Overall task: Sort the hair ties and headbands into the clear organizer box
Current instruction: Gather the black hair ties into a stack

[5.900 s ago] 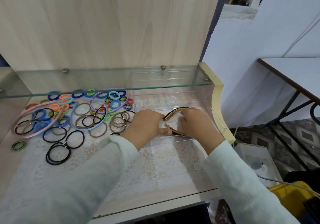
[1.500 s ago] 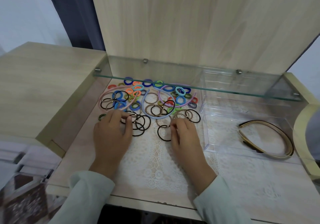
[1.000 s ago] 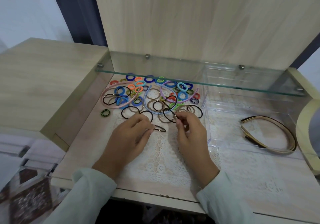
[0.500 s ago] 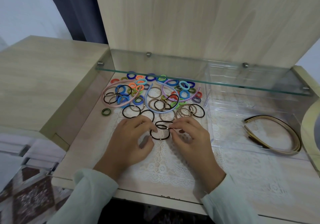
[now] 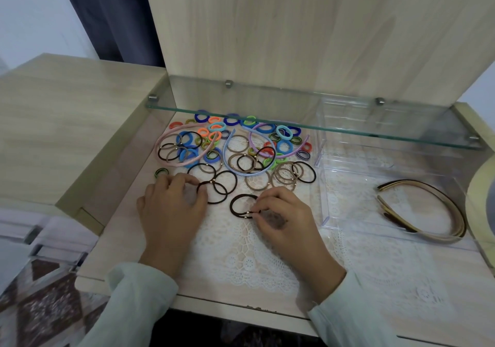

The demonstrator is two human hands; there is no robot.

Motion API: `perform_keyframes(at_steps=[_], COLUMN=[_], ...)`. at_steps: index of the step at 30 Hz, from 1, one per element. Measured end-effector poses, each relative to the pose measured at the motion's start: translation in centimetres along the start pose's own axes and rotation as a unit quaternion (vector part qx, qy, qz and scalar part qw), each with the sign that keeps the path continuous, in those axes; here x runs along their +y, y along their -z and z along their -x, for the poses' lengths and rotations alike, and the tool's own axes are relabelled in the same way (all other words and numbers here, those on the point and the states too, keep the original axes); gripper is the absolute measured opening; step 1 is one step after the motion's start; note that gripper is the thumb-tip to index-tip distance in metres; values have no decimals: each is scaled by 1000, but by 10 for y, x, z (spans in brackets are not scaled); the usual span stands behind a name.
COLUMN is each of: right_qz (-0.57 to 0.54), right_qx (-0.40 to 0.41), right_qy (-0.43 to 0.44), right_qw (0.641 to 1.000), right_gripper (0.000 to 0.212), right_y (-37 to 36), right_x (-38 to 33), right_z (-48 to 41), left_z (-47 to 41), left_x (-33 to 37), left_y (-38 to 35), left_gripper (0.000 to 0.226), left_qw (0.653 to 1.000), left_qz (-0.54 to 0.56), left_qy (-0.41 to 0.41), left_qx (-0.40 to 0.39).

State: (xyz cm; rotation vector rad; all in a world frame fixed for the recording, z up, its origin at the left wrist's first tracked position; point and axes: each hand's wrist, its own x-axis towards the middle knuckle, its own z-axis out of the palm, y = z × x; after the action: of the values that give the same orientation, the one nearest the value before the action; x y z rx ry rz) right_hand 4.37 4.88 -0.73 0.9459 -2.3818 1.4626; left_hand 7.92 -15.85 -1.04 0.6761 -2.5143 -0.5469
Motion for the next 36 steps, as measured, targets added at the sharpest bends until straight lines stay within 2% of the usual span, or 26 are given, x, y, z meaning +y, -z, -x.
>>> perform_keyframes(at_steps=[14,23,28,36], right_qz=[3,15,29,29], right_qx=[-29,-8,-26,-22], right_qy=[-30,-11,-13,-21], right_qw=[999,1000,999,999], right_gripper=[12,8,7,9], right_y=[-3,-3,-4,-4], right_x=[-1,-2,1,3], right_z=[1,-2,-3,-3], left_z=[-2,-2,-3,-1], left_x=[-2,-2,-4,-3], left_y=[-1,-2,-2,2], left_gripper=[12,9,4,4], left_qw=[995,996,996,981], left_qz=[89,88,93,195], left_qy=[30,19,10,7], left_qx=[-17,-11,-11,2])
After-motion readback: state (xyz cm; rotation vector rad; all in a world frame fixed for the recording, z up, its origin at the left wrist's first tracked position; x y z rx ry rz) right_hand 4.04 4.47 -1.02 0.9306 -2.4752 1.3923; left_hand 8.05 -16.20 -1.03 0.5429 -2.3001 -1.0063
